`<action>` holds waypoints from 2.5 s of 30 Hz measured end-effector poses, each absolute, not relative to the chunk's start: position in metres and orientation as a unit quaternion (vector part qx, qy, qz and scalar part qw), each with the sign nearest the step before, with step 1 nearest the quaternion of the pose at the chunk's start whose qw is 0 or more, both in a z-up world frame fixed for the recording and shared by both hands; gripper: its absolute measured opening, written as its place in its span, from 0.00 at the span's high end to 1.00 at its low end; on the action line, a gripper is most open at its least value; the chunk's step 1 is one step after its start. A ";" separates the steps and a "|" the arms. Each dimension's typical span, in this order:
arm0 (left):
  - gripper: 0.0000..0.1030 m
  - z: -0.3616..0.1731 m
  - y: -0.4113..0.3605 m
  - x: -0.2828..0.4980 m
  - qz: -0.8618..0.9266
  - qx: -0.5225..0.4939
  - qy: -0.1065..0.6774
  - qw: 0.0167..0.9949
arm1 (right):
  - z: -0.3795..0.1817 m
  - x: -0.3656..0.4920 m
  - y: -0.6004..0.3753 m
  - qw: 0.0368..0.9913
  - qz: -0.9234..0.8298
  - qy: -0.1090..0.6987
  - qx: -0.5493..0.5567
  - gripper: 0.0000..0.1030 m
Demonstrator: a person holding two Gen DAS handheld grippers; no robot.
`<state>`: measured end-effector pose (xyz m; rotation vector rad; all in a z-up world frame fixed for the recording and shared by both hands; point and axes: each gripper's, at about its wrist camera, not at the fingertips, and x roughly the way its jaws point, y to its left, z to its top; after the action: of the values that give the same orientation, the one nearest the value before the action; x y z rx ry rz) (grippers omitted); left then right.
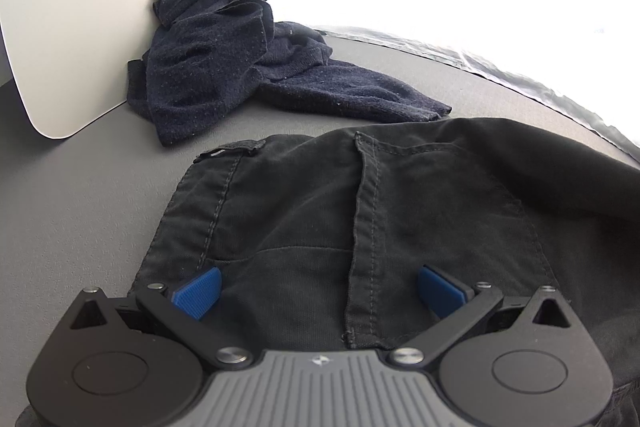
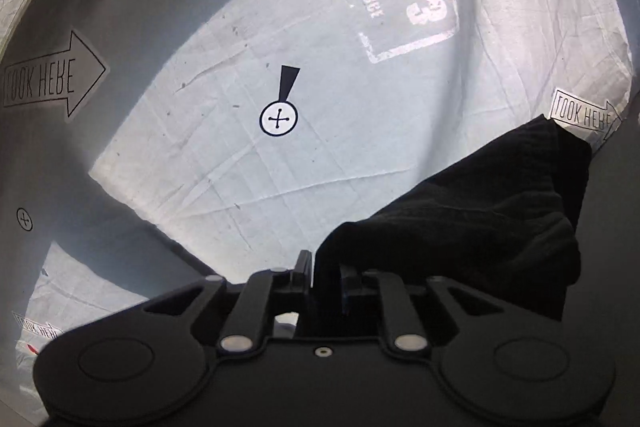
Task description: Fold clothes
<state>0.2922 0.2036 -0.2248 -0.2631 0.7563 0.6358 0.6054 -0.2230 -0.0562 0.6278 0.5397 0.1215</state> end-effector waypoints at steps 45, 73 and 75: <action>0.00 -0.226 0.206 0.295 0.306 -0.125 0.364 0.871 | -0.178 0.400 -0.382 0.912 -0.201 0.322 0.154 0.96; 0.03 -0.179 0.248 0.363 0.209 -0.084 0.405 0.886 | -0.214 0.618 -0.437 0.900 -0.114 0.404 0.121 0.26; 0.03 -0.186 0.248 0.372 0.203 -0.076 0.416 0.883 | -0.220 0.626 -0.441 0.894 -0.102 0.421 0.116 0.27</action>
<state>0.3722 0.2485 -0.1861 -0.1592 0.8666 0.4216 0.6260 -0.4406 -0.2201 0.2401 0.8732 -0.2123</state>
